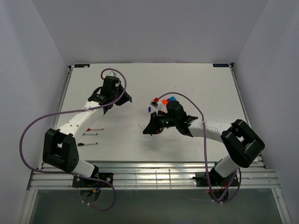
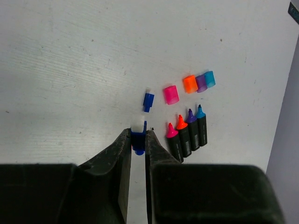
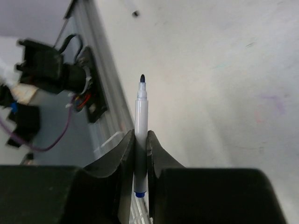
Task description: Open the pen caps
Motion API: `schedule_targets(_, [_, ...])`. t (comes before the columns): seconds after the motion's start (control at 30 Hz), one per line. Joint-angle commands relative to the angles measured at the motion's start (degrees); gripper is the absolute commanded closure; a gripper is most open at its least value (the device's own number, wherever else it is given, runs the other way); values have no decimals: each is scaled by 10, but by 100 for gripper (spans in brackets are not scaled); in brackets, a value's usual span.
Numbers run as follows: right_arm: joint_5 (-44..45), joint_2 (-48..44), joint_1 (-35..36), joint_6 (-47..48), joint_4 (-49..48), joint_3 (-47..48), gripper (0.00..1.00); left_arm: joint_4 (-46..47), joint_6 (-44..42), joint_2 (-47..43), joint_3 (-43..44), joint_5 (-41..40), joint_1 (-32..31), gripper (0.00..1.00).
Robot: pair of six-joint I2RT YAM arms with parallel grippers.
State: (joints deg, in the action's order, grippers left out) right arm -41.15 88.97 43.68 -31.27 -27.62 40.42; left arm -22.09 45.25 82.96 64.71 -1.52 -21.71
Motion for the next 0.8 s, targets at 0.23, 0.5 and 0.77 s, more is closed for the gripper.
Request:
schedule_targets(0.23, [340,29,26,154,245,113,92,-11,-44,110,54,44,-3,100])
schedule_targets(0.5, [352,98,26,167,241,134,92,1,-62,205,105,71,-17,100])
schedule_targets(0.77, [409,120,26,180,240,140,92,5,-73,266,136,62,-31,88])
